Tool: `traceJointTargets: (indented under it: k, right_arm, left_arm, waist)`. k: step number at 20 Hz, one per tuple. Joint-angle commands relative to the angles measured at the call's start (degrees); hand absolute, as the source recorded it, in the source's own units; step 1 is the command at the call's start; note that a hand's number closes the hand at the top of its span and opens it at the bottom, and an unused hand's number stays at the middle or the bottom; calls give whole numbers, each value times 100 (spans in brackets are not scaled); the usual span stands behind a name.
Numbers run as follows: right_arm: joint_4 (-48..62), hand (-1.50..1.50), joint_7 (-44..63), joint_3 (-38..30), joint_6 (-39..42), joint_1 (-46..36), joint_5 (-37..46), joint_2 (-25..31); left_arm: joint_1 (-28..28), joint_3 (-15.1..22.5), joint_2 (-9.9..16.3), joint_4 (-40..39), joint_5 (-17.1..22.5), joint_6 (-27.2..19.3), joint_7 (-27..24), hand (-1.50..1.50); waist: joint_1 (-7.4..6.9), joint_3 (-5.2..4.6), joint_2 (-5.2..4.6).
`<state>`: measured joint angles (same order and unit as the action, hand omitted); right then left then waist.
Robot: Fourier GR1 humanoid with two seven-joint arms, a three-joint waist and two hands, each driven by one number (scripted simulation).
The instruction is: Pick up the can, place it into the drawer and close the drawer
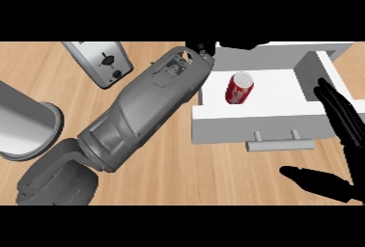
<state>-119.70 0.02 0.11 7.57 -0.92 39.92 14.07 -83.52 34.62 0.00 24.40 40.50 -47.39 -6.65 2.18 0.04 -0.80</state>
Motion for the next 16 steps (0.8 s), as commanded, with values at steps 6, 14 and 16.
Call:
traceJointTargets:
  k: [6,14,16]
  right_arm:
    - [1688,-150,34,814,-816,-439,2030,-77]
    - [3544,-150,-235,451,-2101,-1113,2203,-656]
    - [3805,-150,-350,431,-2256,-1131,2273,-650]
  left_arm:
    - [135,-70,146,306,-144,27,261,-150]
    - [455,154,992,1421,-469,51,1268,-150]
    - [735,126,1154,1710,-596,0,1257,-150]
  waist:
    - [-306,-3,73]
    - [-476,0,128]
    - [-387,-2,113]
